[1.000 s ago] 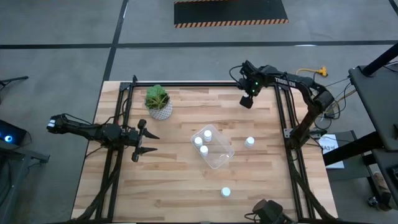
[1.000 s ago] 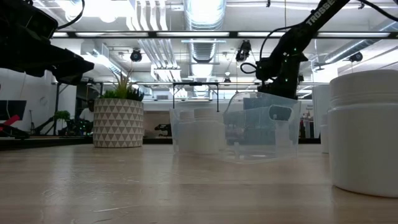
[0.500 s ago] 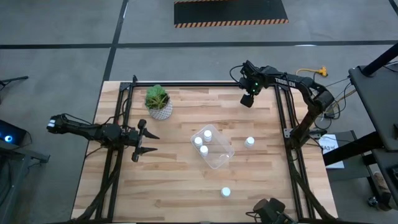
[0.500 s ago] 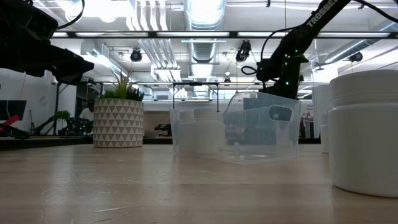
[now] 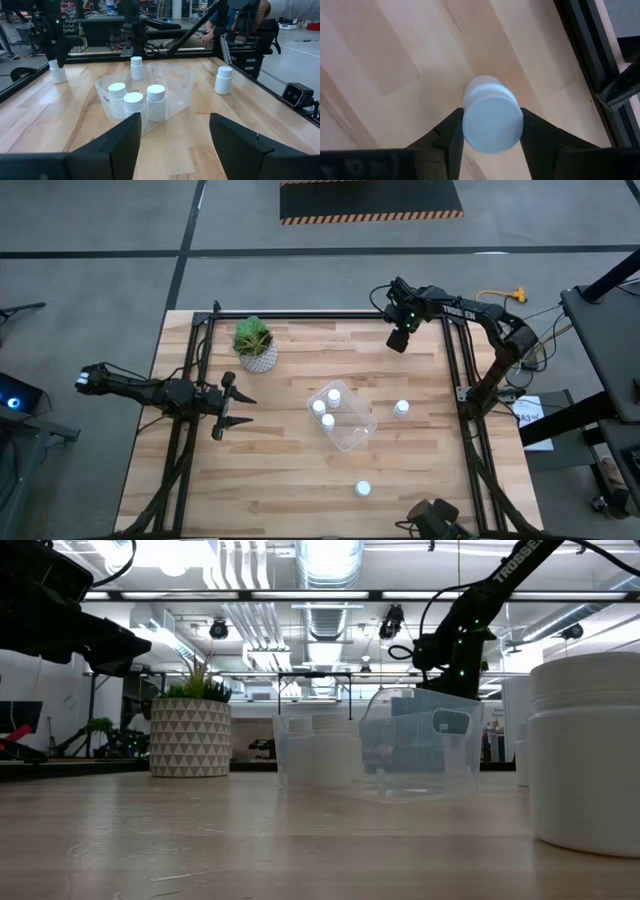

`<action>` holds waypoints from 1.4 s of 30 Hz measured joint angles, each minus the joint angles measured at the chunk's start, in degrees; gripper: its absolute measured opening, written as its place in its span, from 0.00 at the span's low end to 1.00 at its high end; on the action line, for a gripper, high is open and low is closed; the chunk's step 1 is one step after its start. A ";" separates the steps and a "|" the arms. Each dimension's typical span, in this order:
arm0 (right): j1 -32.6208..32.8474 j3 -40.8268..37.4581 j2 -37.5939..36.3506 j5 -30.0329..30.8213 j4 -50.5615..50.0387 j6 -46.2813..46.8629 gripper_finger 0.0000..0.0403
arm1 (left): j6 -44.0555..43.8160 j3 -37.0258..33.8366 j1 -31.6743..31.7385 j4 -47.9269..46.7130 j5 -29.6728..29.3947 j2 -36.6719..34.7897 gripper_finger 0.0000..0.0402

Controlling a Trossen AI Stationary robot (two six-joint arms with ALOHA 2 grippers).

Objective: Pick and place pill bottles into a basket
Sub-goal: Put the white medicine bottle in the transparent bin

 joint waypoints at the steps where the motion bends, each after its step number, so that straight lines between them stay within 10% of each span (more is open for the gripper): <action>1: 0.00 0.02 0.00 0.00 -0.15 -0.02 0.36 | 0.00 0.00 -0.02 0.00 0.00 0.00 0.54; 24: 5.29 12.19 -0.17 -9.27 -14.59 -0.22 0.36 | 0.00 -0.02 -0.01 0.13 -0.02 0.00 0.54; 42: 28.67 23.80 -0.24 -10.32 -23.28 7.48 0.36 | 0.02 -0.02 -0.02 0.22 -0.02 0.00 0.54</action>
